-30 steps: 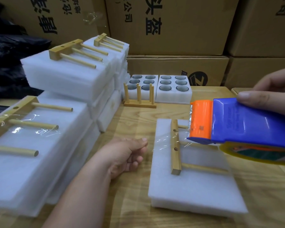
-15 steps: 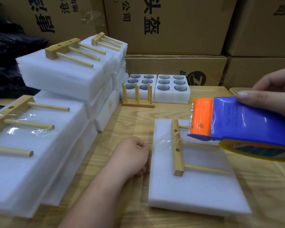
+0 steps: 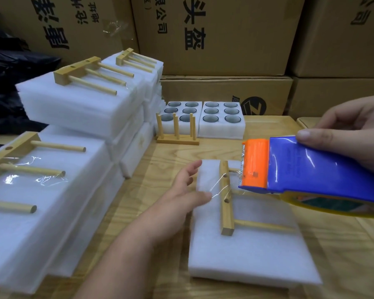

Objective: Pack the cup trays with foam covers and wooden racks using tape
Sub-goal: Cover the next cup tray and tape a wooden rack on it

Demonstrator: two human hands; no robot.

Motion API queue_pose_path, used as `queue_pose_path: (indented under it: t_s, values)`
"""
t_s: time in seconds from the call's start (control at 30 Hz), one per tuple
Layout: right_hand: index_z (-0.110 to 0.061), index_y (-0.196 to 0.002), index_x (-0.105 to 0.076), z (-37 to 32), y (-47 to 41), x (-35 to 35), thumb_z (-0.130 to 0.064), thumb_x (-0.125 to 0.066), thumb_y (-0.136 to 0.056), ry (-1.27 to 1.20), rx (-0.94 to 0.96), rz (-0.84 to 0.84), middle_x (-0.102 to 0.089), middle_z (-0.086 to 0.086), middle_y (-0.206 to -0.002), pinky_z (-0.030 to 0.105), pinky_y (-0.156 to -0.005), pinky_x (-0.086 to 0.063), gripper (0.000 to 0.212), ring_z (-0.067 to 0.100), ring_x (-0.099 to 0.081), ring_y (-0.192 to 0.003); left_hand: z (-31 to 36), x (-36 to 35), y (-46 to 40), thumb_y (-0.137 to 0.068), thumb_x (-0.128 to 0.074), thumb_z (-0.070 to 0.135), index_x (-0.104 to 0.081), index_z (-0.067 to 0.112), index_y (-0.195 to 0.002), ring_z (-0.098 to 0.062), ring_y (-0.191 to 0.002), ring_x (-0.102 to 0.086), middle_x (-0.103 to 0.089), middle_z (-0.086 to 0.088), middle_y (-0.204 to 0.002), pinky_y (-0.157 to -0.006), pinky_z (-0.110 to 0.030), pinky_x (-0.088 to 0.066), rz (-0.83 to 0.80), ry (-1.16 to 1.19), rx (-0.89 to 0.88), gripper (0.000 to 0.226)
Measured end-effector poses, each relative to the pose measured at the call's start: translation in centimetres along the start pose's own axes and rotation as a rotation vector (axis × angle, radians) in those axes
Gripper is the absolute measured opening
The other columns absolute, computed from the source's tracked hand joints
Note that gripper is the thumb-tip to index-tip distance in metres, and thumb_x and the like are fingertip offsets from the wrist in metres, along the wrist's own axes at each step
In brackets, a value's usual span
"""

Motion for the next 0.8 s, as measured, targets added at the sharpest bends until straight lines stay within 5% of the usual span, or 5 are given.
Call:
queue_pose_path:
  t_s: [0.07, 0.17, 0.37, 0.67, 0.8]
  values:
    - [-0.039, -0.093, -0.077, -0.4, 0.2, -0.1, -0.095, -0.068, -0.051, 0.014, 0.004, -0.01, -0.075, -0.005, -0.068, 0.053, -0.052, -0.061, 0.071, 0.018, -0.073, -0.056, -0.1, -0.8, 0.6, -0.073, -0.075, 0.036, -0.025, 0.054, -0.146, 0.004, -0.123, -0.057, -0.06, 0.033, -0.128, -0.095, -0.022, -0.052, -0.165, -0.024, -0.039, 0.09]
    - [-0.042, -0.089, -0.077, -1.1, 0.6, -0.2, -0.096, -0.066, -0.049, 0.032, 0.009, -0.019, -0.074, -0.008, -0.065, 0.044, -0.042, -0.059, 0.068, 0.014, -0.071, -0.053, 0.0, -1.0, 0.8, -0.074, -0.08, 0.031, -0.022, 0.064, -0.145, -0.011, -0.126, -0.059, -0.056, 0.017, -0.142, -0.1, -0.039, -0.053, -0.146, -0.109, -0.082, 0.097]
    - [-0.043, -0.089, -0.077, -1.8, 0.7, -0.4, -0.098, -0.064, -0.048, 0.055, 0.031, -0.037, -0.074, -0.008, -0.065, 0.039, -0.028, -0.044, 0.07, 0.013, -0.071, -0.055, 0.8, -0.7, 0.8, -0.074, -0.072, 0.048, -0.038, 0.056, -0.142, -0.004, -0.15, -0.021, -0.028, 0.03, -0.155, -0.121, -0.045, -0.028, -0.092, -0.4, -0.194, 0.077]
    - [-0.044, -0.091, -0.076, -1.3, 0.7, -0.2, -0.099, -0.064, -0.046, 0.043, 0.007, -0.018, -0.075, -0.008, -0.067, 0.052, -0.049, -0.061, 0.072, 0.013, -0.072, -0.056, 1.5, -0.6, 0.6, -0.074, -0.066, 0.052, -0.049, 0.047, -0.131, 0.011, -0.142, -0.015, -0.03, 0.034, -0.145, -0.109, -0.008, -0.018, 0.0, -0.595, -0.204, 0.059]
    - [-0.043, -0.09, -0.077, -1.3, 0.7, -0.1, -0.098, -0.065, -0.047, 0.045, 0.008, -0.026, -0.075, -0.008, -0.068, 0.054, -0.052, -0.061, 0.071, 0.014, -0.073, -0.059, 1.5, -0.7, 0.5, -0.079, -0.065, 0.046, -0.049, 0.047, -0.131, 0.014, -0.142, -0.012, -0.029, 0.035, -0.145, -0.106, -0.007, -0.018, -0.014, -0.615, -0.199, 0.054]
Point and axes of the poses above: each hand's wrist, its own y-axis away from the middle knuckle, its own x-axis out of the back of the hand, z = x × y, the point moved 6 cm from there along -y, towards the middle knuckle
